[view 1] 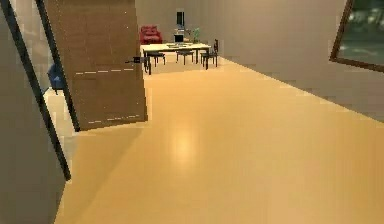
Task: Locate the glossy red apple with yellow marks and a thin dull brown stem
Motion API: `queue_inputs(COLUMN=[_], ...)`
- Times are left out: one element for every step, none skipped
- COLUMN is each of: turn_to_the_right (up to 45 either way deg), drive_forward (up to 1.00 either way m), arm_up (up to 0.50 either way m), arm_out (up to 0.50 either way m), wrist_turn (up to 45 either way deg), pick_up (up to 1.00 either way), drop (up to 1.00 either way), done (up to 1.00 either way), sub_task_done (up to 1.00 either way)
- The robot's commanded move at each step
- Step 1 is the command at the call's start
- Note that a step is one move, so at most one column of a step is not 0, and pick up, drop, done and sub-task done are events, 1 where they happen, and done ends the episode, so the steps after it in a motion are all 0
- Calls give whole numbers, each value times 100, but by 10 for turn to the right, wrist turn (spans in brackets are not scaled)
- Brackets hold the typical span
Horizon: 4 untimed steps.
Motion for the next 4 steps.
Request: queue_inputs(turn_to_the_right=[0,0,60,0], drive_forward=[100,100,0,50], arm_up=[0,0,0,0], arm_out=[0,0,0,0], wrist_turn=[0,0,0,0], pick_up=[0,0,0,0], drop=[0,0,0,0], done=[0,0,0,0], sub_task_done=[0,0,0,0])
